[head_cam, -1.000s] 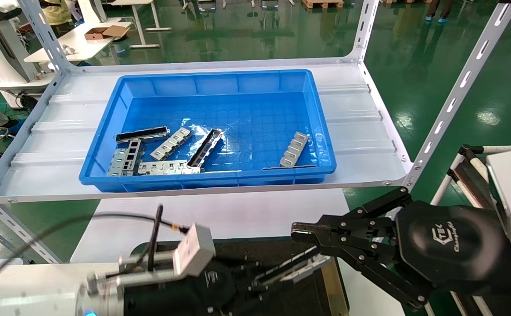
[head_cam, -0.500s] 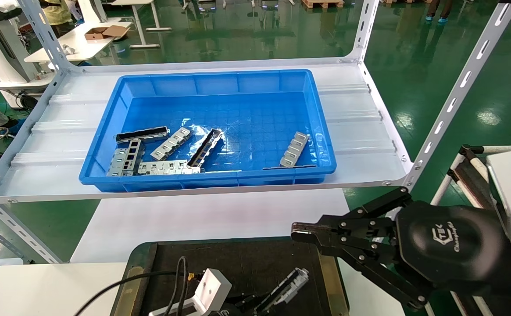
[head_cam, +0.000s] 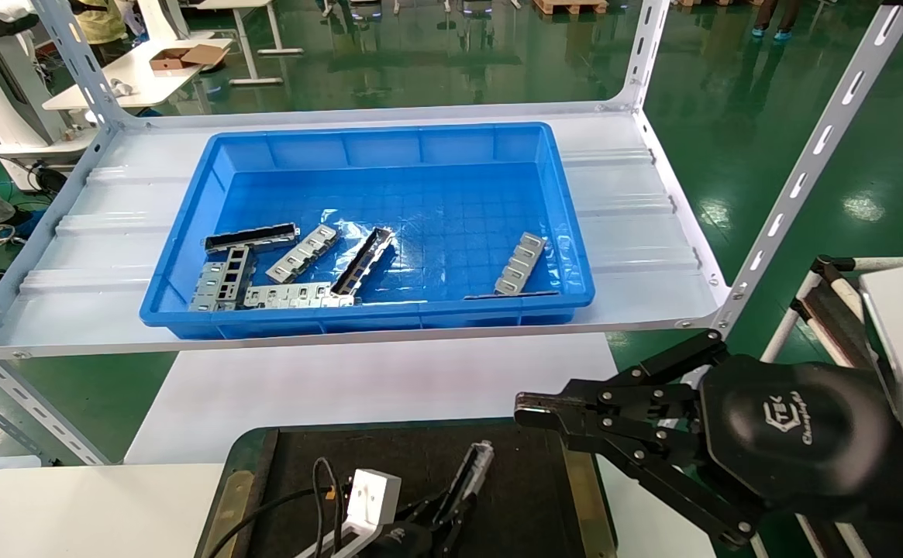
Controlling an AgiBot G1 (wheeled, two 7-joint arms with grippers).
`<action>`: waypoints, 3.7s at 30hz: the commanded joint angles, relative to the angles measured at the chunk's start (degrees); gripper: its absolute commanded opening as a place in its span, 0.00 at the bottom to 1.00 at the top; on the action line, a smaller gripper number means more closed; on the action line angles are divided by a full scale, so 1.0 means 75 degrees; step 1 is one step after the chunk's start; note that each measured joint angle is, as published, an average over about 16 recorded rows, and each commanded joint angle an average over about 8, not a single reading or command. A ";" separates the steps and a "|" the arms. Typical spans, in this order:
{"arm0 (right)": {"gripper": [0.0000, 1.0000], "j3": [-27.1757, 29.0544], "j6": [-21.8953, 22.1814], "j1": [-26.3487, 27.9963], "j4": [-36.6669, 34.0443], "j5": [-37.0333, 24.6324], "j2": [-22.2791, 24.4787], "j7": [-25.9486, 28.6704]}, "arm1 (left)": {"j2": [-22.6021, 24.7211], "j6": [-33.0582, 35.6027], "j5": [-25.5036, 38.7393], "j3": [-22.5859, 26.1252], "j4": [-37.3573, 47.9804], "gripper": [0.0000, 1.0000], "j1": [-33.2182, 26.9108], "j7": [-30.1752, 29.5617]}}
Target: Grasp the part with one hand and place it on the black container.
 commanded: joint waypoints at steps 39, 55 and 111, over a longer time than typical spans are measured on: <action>0.00 -0.0007 0.0003 0.0002 0.0000 0.0005 0.0003 -0.0004 | 0.1198 -0.3995 -0.2338 0.1389 0.0153 0.00 -0.0352 0.0953; 0.10 -0.0010 0.0004 0.0002 0.0000 0.0007 0.0004 -0.0005 | 0.1369 -0.4015 -0.1981 0.1291 0.0429 0.00 -0.0184 0.0769; 1.00 -0.0020 0.0008 0.0005 0.0000 0.0013 0.0008 -0.0010 | -0.1270 0.0541 0.0820 -0.0707 -0.0610 1.00 0.0600 0.0220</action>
